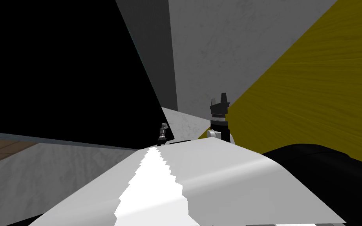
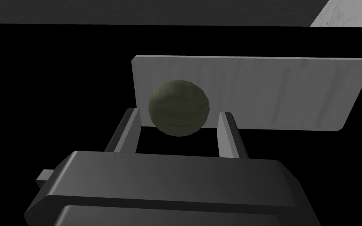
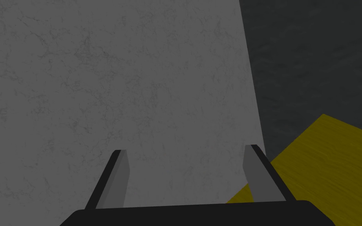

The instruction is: Push the door open

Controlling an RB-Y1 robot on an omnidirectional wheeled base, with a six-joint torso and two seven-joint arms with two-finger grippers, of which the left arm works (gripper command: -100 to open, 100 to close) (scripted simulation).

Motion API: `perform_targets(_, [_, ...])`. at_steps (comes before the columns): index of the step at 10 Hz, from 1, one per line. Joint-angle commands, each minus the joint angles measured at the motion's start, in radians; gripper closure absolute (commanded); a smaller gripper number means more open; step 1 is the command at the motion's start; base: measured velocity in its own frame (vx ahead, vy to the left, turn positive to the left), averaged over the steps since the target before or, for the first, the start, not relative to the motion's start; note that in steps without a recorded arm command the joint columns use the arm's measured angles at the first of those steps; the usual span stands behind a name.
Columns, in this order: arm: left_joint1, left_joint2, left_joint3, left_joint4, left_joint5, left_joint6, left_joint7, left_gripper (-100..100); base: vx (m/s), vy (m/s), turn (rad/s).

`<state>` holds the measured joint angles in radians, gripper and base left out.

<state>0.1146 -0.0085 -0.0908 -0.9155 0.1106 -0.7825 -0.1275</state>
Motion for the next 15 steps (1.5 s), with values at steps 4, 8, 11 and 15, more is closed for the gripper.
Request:
perform_targets(4, [0.000, 0.001, 0.000, 0.000, 0.000, 0.001, 0.000, 100, -0.017, 0.000, -0.002])
perform_targets(8, [-0.005, 0.037, 0.043, -0.003, 0.025, 0.012, -0.017, 100, 0.138, 0.000, 0.068])
perform_targets(11, [0.027, 0.046, -0.044, -0.018, 0.047, 0.007, -0.047, -100, -0.034, -0.009, 0.159])
perform_targets(15, [0.050, 0.046, -0.149, -0.037, 0.094, 0.002, -0.098, -100, -0.092, 0.004, 0.192])
